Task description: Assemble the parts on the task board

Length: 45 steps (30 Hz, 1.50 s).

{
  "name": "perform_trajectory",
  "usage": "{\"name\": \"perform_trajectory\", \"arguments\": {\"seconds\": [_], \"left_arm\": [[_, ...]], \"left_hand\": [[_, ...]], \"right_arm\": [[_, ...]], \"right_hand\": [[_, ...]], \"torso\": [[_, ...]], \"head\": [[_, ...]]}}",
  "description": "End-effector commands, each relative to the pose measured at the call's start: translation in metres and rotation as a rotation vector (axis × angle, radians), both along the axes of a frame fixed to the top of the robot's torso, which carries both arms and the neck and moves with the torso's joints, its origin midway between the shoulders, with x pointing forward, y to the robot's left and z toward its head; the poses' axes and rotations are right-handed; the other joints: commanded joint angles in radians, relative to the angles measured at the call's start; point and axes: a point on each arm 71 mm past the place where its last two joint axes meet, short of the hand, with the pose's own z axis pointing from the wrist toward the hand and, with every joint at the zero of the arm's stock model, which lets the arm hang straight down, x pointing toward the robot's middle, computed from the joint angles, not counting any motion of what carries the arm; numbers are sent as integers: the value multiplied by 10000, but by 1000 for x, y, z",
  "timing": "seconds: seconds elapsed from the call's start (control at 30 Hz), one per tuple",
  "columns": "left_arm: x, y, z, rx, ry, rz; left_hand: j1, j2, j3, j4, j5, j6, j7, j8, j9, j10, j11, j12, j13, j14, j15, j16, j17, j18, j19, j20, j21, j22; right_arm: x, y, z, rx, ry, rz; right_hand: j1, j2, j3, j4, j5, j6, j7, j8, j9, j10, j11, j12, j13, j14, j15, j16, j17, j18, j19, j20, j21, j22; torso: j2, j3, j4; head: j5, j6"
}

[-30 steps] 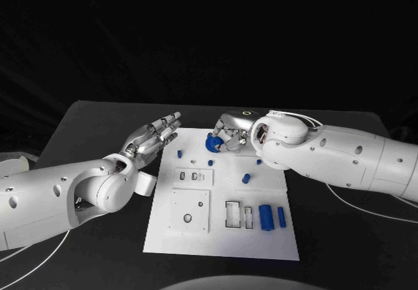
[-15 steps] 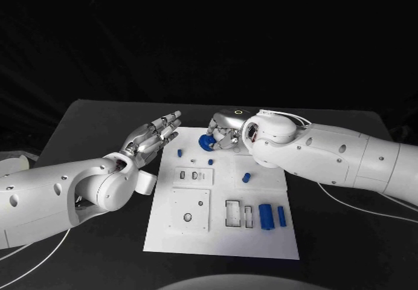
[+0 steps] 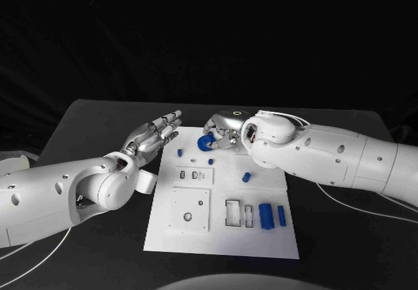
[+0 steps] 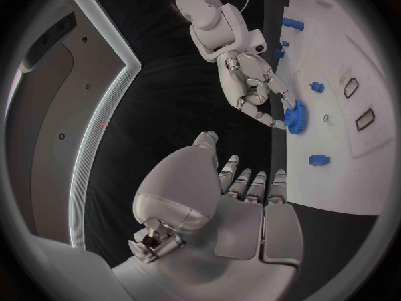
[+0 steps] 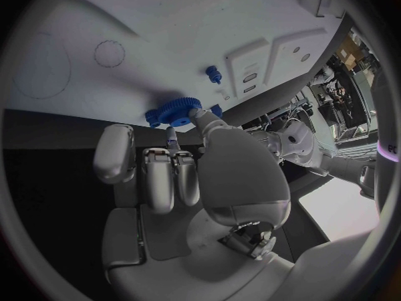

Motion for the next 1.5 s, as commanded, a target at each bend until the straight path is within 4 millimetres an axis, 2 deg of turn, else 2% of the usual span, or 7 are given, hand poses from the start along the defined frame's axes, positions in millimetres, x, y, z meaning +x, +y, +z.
{"name": "perform_trajectory", "arguments": {"seconds": [0.03,0.1,0.27,0.8,1.17,1.33,1.5], "left_arm": [[0,-2,1,-145,-70,-219],[0,-3,1,-144,-67,-223],[0,-3,1,-141,-61,-225],[-1,-2,1,-150,-62,-224],[-3,3,2,-144,-147,-73],[-2,5,2,-128,-166,-18],[-3,5,1,-145,-135,-63]], "left_hand": [[85,13,8,-74,41,-22,47,70,1,-15,72,26,14,5,71,-36,-13,135,14,56,-62,-16],[85,13,8,-74,41,-22,47,70,1,-15,72,26,14,5,71,-36,-13,135,14,56,-62,-16],[84,15,9,-76,42,-18,50,73,2,-15,78,26,14,5,76,-36,-13,134,14,60,-62,-16],[79,21,14,-83,43,12,113,93,7,-6,74,28,16,5,95,-36,-13,127,14,74,-62,-16],[81,10,11,-93,45,14,114,98,7,6,80,31,20,5,103,-36,-13,126,14,80,-62,-16],[82,-1,8,-100,46,13,113,99,7,10,80,32,21,5,105,-36,-13,125,14,83,-62,-16],[82,-1,8,-100,46,13,113,99,7,10,80,32,21,5,105,-36,-13,125,14,83,-62,-16]], "right_arm": [[-1,1,0,39,128,87],[-1,1,0,90,134,102],[-1,-1,0,209,132,107],[-2,-19,-1,471,114,-79],[-19,-82,20,895,-474,-729],[-27,-120,25,749,-413,-1282],[-32,-149,19,596,-234,-1700]], "right_hand": [[-20,-120,-151,-19,-503,-844,-137,-44,-416,1050,-132,39,2633,733,-67,-117,1838,84,-133,-52,-162,375],[-13,-90,-223,-37,-663,-1764,-219,-83,-872,1050,-193,39,2633,712,-111,-174,1796,94,-158,-95,-249,366],[-42,-53,-321,-25,-927,-2244,-252,-90,-1185,1050,-226,39,2633,708,-142,-188,1788,96,-159,-128,-300,378],[-93,107,-433,41,-1029,-976,-98,208,-1032,1050,-134,39,2633,710,-92,-203,1782,87,-129,-104,-348,420],[-106,56,-723,130,-1614,18,133,617,-1010,1050,33,39,2633,886,14,244,2155,-59,320,-16,338,825],[-298,31,-994,388,-2349,66,116,599,-1019,1050,17,39,2633,946,-3,411,2295,-128,547,-22,709,1044],[-327,7,-1153,572,-2656,-202,92,416,-1125,1050,2,39,2633,920,-12,297,2199,-119,544,-29,657,1061]], "torso": [[1,2,0],[2,2,-1],[4,-2,6],[14,-7,4],[5,3,-9],[-17,12,-37],[-28,33,-41]], "head": [[-5,-6],[-11,-3],[-16,-1],[73,19],[159,-55],[174,-121],[170,-107]]}}
